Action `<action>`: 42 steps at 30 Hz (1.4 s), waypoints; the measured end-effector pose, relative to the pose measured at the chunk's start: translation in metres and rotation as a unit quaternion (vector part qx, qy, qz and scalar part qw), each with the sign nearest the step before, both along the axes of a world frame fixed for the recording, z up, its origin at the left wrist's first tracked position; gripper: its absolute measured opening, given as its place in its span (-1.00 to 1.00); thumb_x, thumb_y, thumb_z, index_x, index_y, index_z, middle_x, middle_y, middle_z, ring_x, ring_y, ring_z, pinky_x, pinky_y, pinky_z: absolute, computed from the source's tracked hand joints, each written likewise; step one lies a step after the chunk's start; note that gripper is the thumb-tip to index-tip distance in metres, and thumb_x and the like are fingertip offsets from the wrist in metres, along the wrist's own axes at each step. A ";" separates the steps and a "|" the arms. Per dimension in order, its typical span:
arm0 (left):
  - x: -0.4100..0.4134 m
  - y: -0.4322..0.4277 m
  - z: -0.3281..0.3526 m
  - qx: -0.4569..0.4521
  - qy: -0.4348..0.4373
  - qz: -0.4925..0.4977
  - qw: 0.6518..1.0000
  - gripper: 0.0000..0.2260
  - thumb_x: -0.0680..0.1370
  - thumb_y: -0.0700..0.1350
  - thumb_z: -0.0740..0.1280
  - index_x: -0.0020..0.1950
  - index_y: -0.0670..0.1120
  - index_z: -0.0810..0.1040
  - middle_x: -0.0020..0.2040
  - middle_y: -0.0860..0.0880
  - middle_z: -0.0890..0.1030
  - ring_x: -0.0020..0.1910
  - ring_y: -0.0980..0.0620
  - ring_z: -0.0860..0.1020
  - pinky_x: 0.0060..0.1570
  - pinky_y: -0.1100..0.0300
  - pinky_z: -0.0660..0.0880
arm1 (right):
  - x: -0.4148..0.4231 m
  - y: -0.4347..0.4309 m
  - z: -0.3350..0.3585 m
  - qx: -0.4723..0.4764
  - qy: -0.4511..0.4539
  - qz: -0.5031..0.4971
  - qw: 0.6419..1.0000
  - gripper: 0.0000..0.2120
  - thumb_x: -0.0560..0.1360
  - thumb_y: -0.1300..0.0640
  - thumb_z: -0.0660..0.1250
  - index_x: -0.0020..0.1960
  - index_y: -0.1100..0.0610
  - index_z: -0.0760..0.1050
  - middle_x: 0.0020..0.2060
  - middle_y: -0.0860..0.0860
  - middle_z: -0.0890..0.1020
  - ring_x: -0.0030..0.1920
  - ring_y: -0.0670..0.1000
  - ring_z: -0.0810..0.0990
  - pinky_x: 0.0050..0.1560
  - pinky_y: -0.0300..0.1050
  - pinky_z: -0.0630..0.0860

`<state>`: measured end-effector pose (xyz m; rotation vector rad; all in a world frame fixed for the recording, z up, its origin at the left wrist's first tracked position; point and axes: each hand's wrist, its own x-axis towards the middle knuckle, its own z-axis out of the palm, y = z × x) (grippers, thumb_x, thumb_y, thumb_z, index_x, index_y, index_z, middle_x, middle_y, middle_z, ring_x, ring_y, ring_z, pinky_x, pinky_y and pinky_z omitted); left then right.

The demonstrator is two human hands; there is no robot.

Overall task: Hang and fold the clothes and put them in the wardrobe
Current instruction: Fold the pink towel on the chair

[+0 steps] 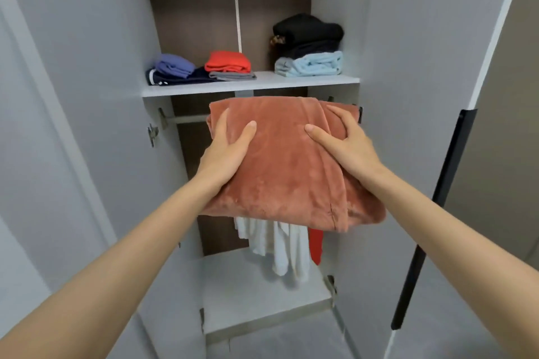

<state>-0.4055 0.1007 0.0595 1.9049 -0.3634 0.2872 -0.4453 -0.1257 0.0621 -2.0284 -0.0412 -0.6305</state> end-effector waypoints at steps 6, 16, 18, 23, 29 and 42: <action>0.078 -0.009 0.060 -0.016 -0.045 0.017 0.999 -0.37 0.46 0.39 0.19 0.47 0.26 0.12 0.34 0.12 0.42 0.28 -0.02 0.46 0.33 -0.11 0.35 | 0.085 -0.012 0.062 -0.004 -0.052 0.026 0.998 -0.31 0.30 -0.40 0.38 0.37 -0.27 0.31 0.28 -0.21 0.47 0.25 -0.08 0.47 0.24 -0.12 0.38; 0.222 -0.034 0.138 -0.032 -0.099 0.072 0.992 -0.37 0.47 0.37 0.22 0.48 0.22 0.14 0.35 0.15 0.39 0.32 0.00 0.42 0.35 -0.07 0.33 | 0.247 -0.043 0.143 -0.014 -0.104 0.093 0.990 -0.29 0.30 -0.40 0.38 0.38 -0.22 0.32 0.28 -0.20 0.44 0.26 -0.05 0.45 0.29 -0.02 0.41; 0.245 -0.035 0.153 -0.033 -0.109 0.081 0.990 -0.38 0.47 0.36 0.22 0.47 0.21 0.17 0.28 0.18 0.40 0.29 0.05 0.43 0.31 0.03 0.35 | 0.277 -0.046 0.160 -0.016 -0.102 0.107 0.989 -0.27 0.29 -0.41 0.38 0.40 -0.21 0.31 0.31 -0.16 0.43 0.27 -0.02 0.45 0.31 0.04 0.41; 0.298 -0.021 0.189 -0.020 -0.111 0.123 0.986 -0.39 0.47 0.35 0.23 0.47 0.20 0.20 0.31 0.15 0.40 0.28 0.03 0.43 0.30 0.04 0.35 | 0.348 -0.032 0.193 -0.009 -0.088 0.141 0.986 -0.28 0.30 -0.40 0.37 0.38 -0.19 0.31 0.26 -0.14 0.42 0.25 0.02 0.46 0.29 0.10 0.43; 0.362 0.022 0.224 0.008 -0.106 0.166 0.980 -0.36 0.49 0.33 0.22 0.51 0.12 0.20 0.42 0.04 0.35 0.33 -0.03 0.39 0.24 0.09 0.34 | 0.432 0.015 0.222 0.001 -0.065 0.170 0.983 -0.29 0.32 -0.39 0.37 0.37 -0.14 0.31 0.27 -0.07 0.41 0.24 0.08 0.46 0.28 0.14 0.42; 0.520 0.157 0.277 0.103 -0.083 0.292 0.947 -0.43 0.59 0.17 0.18 0.52 -0.07 0.20 0.51 -0.09 0.26 0.45 -0.11 0.26 0.39 0.11 0.19 | 0.610 0.168 0.258 0.025 0.012 0.232 0.972 -0.23 0.39 -0.25 0.39 0.48 0.03 0.25 0.42 0.05 0.33 0.33 0.13 0.42 0.30 0.05 0.39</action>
